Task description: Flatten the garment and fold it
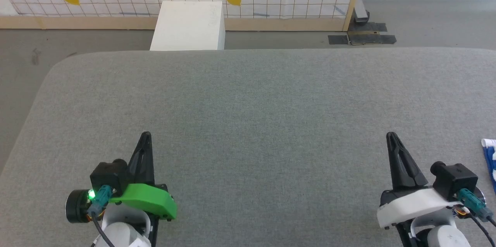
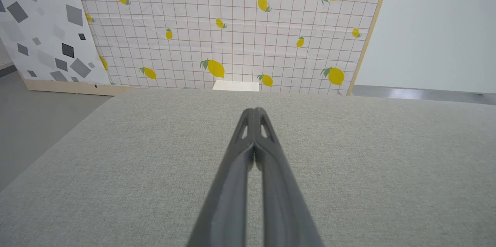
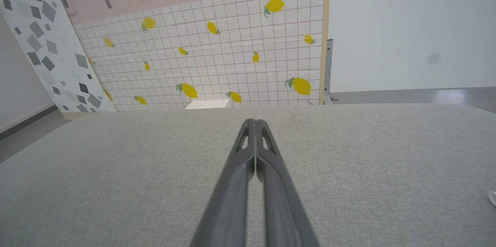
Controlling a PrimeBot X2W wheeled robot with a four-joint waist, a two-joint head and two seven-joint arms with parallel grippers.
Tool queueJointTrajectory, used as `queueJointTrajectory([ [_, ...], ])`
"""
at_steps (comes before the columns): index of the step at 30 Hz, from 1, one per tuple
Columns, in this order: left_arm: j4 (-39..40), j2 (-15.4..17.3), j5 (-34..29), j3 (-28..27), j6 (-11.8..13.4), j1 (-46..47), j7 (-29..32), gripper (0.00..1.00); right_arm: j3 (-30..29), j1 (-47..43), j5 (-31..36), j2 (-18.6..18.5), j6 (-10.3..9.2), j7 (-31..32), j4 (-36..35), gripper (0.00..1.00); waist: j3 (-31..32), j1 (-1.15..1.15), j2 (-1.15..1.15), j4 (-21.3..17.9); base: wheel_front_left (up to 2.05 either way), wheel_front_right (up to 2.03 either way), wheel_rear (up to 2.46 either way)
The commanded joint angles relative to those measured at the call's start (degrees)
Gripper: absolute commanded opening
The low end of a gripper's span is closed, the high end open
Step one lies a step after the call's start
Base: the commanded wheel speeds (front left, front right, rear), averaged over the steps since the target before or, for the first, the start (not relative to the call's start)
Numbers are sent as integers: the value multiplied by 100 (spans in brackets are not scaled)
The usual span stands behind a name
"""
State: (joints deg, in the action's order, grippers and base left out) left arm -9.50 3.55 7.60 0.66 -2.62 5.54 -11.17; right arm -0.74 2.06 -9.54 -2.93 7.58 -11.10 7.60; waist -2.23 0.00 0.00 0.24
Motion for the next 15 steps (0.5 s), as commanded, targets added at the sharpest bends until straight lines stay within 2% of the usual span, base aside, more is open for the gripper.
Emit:
queueJointTrajectory([
  [1,50,-18,-111,-13,41,-80,34,0,7,-54,66,2,-2,32,-52,0,4,0,0,0,0,0,0],
  [15,185,-25,-208,-21,74,-151,196,0,17,-77,199,3,-3,193,-158,0,36,0,0,-4,0,0,0],
])
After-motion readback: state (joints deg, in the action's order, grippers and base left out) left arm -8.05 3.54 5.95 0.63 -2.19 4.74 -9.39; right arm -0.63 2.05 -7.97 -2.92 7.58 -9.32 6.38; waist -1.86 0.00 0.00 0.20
